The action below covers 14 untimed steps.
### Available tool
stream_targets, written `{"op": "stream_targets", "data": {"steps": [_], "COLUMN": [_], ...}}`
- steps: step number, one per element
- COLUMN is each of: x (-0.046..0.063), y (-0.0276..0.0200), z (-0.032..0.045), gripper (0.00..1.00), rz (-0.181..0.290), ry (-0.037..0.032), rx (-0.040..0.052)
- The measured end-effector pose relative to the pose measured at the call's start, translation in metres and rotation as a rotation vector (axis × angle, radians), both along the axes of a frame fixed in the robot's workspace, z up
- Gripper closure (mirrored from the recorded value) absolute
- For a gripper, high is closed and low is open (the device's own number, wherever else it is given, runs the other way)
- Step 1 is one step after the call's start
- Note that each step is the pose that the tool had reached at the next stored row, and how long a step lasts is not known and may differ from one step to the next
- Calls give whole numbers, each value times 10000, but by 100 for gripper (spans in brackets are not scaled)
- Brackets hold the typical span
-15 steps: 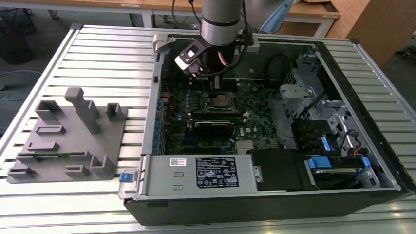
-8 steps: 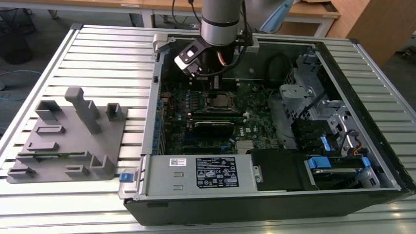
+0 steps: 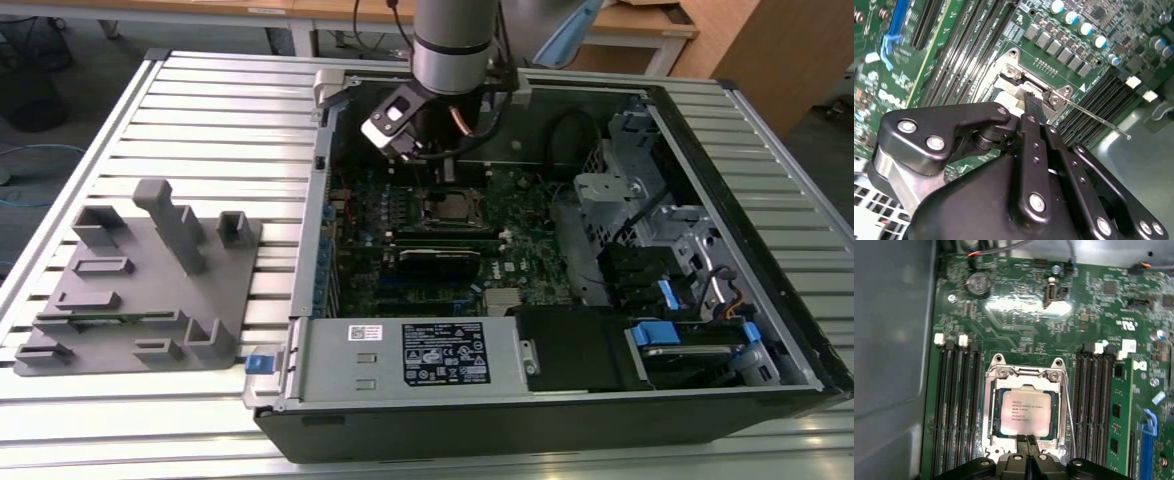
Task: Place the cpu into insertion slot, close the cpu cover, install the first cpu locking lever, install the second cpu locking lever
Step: 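Close the cpu cover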
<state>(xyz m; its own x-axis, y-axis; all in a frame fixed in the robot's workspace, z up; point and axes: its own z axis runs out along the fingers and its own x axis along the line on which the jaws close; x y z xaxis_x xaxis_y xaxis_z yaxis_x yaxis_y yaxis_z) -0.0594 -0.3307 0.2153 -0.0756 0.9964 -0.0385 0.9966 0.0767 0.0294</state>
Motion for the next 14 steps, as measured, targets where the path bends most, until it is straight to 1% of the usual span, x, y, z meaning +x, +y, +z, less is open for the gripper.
{"op": "stream_targets", "data": {"steps": [14], "x": [0], "y": [0], "z": [-4], "gripper": [90], "rz": [2550], "ry": [0], "rx": [0]}}
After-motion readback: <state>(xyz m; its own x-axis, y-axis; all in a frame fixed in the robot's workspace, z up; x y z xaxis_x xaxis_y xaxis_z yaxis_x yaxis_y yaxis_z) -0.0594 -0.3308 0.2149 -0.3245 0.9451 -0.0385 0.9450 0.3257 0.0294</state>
